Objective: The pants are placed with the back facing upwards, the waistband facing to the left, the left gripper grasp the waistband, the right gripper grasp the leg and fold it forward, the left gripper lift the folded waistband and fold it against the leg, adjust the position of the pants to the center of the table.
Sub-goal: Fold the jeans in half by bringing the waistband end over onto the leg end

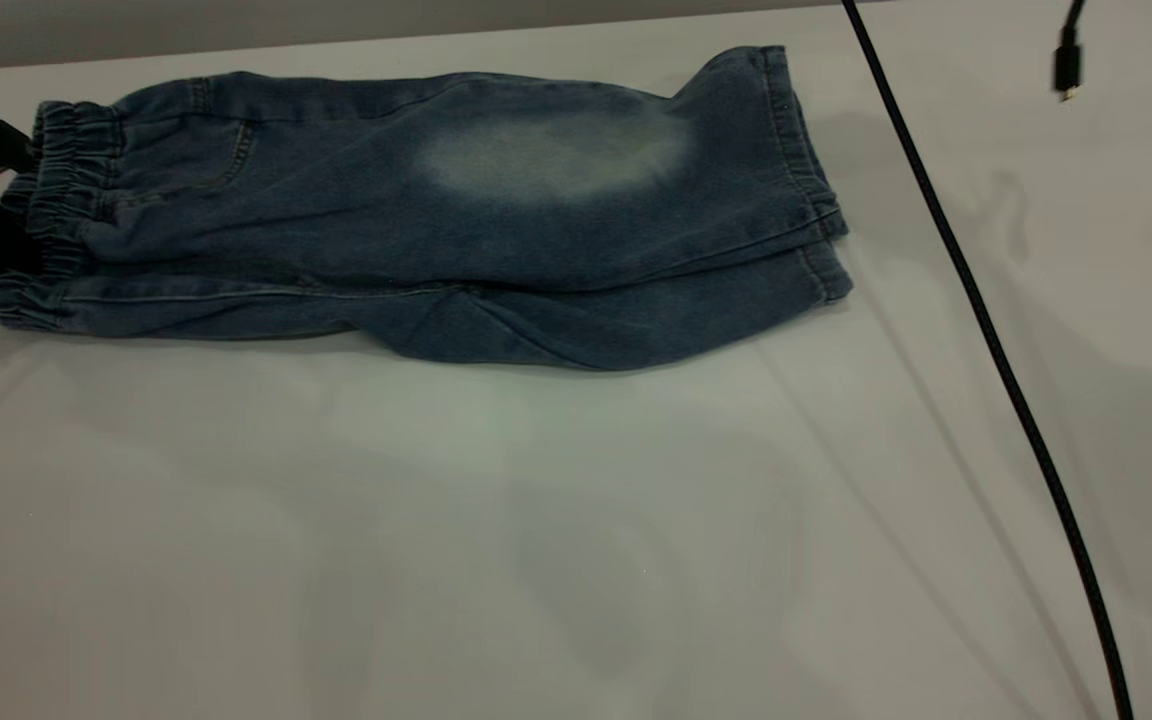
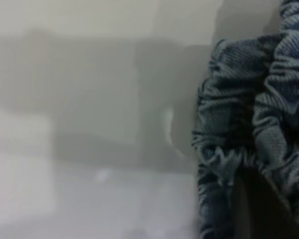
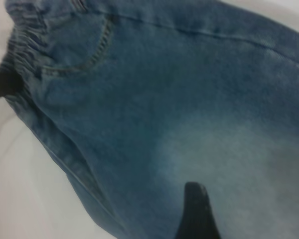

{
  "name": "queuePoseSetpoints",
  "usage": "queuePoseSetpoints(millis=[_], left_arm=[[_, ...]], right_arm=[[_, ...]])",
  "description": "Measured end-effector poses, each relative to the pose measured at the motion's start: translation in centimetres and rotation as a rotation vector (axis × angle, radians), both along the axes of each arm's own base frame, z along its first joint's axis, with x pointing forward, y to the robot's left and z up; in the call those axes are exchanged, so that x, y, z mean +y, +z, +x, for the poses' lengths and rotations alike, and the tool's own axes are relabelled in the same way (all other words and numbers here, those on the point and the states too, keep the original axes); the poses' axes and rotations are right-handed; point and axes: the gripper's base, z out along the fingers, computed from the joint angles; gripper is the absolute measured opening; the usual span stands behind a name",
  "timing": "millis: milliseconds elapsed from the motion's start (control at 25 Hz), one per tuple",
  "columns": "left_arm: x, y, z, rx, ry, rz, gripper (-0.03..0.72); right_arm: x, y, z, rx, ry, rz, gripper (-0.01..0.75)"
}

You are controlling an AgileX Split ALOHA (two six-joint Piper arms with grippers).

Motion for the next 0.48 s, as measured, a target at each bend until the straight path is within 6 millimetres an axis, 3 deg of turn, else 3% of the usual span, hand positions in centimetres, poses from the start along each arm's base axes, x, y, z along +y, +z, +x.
queuePoseSetpoints(millis=[240, 480], left_arm=[[-0.3, 0.9, 0.0, -0.016, -0.019, -0.020, 0.107], [-0.6, 3.5, 0.1, -0.071, -0.043, -0.038, 0.107]], right_arm=[[1.4, -1.7, -0.5, 0.027, 0.029, -0.011, 0.426], [3.0, -3.6, -1.2, 0.058, 0.061, -0.022, 0.426]])
